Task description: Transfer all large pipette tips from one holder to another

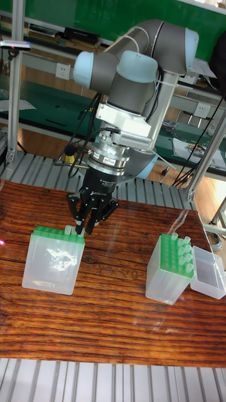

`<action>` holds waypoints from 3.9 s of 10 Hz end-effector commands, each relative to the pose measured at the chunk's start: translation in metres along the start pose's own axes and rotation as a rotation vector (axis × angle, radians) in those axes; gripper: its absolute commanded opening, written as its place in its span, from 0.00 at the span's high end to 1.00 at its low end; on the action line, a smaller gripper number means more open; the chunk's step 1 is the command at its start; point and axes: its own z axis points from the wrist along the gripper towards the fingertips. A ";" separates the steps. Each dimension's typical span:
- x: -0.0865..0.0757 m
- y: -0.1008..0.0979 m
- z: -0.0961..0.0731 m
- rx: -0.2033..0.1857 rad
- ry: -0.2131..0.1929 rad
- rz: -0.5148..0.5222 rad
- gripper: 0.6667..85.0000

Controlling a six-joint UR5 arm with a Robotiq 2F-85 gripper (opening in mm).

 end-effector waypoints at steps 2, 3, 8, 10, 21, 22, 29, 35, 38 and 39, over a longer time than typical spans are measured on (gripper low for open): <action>-0.002 0.000 0.001 -0.003 -0.012 0.007 0.68; -0.002 0.000 0.002 -0.003 -0.014 0.007 0.69; -0.002 -0.001 0.002 0.001 -0.015 0.010 0.75; -0.002 -0.003 0.003 0.009 -0.015 0.014 0.80; -0.005 -0.001 -0.030 -0.008 0.004 0.021 0.97; -0.012 -0.009 -0.037 0.006 0.012 0.009 0.98; -0.041 -0.047 -0.096 -0.005 0.072 -0.081 1.00; -0.041 -0.040 -0.134 -0.059 0.104 -0.085 1.00; -0.047 -0.014 -0.161 -0.108 0.104 -0.059 1.00; -0.054 -0.004 -0.172 -0.113 0.095 -0.051 1.00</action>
